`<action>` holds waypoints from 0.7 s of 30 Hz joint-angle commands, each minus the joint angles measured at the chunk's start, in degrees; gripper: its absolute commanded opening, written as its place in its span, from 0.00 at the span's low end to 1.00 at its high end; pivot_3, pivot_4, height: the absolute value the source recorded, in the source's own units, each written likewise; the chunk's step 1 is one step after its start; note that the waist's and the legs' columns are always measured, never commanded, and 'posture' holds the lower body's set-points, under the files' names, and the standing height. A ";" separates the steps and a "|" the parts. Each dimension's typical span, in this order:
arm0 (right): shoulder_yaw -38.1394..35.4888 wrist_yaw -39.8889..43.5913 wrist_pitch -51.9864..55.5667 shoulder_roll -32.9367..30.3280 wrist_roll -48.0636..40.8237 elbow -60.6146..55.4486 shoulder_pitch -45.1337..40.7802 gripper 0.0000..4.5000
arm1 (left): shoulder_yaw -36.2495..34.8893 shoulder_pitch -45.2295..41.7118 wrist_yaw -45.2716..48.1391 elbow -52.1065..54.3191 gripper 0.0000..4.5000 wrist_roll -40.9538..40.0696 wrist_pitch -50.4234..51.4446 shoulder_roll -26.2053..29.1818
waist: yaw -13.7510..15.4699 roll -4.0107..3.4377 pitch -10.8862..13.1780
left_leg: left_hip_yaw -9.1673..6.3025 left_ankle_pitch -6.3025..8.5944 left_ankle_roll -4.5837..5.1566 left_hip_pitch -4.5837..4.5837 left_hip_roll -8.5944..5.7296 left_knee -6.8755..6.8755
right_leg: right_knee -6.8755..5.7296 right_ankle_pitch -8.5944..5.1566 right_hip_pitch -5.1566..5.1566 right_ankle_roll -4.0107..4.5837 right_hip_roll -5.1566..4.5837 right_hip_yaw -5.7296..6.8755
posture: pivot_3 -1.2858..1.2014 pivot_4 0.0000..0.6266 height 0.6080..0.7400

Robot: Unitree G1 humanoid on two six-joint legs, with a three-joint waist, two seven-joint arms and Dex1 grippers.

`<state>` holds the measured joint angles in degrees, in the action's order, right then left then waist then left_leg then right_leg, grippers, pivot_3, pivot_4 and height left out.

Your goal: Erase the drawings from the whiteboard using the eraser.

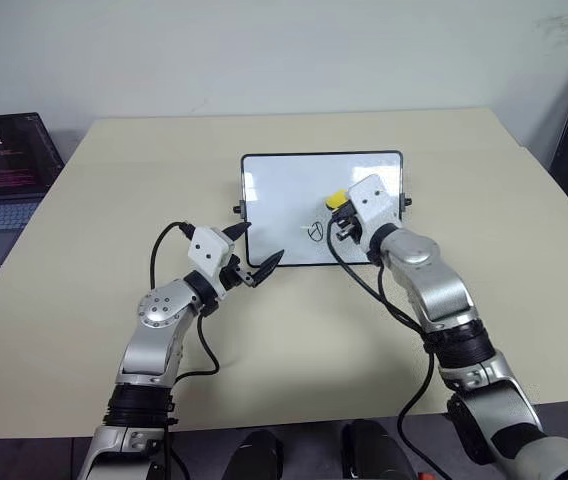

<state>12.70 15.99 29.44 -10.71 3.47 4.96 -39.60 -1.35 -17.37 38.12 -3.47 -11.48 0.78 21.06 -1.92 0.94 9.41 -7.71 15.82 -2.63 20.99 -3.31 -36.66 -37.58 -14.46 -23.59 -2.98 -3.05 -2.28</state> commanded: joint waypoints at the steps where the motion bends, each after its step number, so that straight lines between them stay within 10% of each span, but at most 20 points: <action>1: 1.46 -0.05 -5.83 0.85 2.03 2.81 -2.98 0.27 | -0.70 -0.23 -0.10 1.25 1.00 -0.36 -1.19 0.63 | -0.01 0.00 0.00 | 0.00 0.00 0.00 0.00 0.00 0.00 | 0.00 0.00 0.00 0.00 0.00 0.00 | 0.52 0.24 1.00; 21: 4.41 1.29 -5.99 1.57 8.23 8.38 -3.82 0.27 | -1.20 1.76 -1.36 3.83 1.00 -0.54 -0.60 1.32 | -0.03 0.00 0.00 | 0.01 0.01 0.02 -0.01 0.00 0.00 | -0.06 0.00 -0.03 0.01 0.00 -0.02 | 0.52 0.24 1.00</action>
<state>17.09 17.10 23.23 -9.48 11.24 14.34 -42.25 -1.62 -15.43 36.95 -2.15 -11.48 0.85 21.78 -1.94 0.94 9.41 -7.70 15.84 -2.60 20.98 -3.31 -36.66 -37.64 -14.45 -23.62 -2.97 -3.05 -2.30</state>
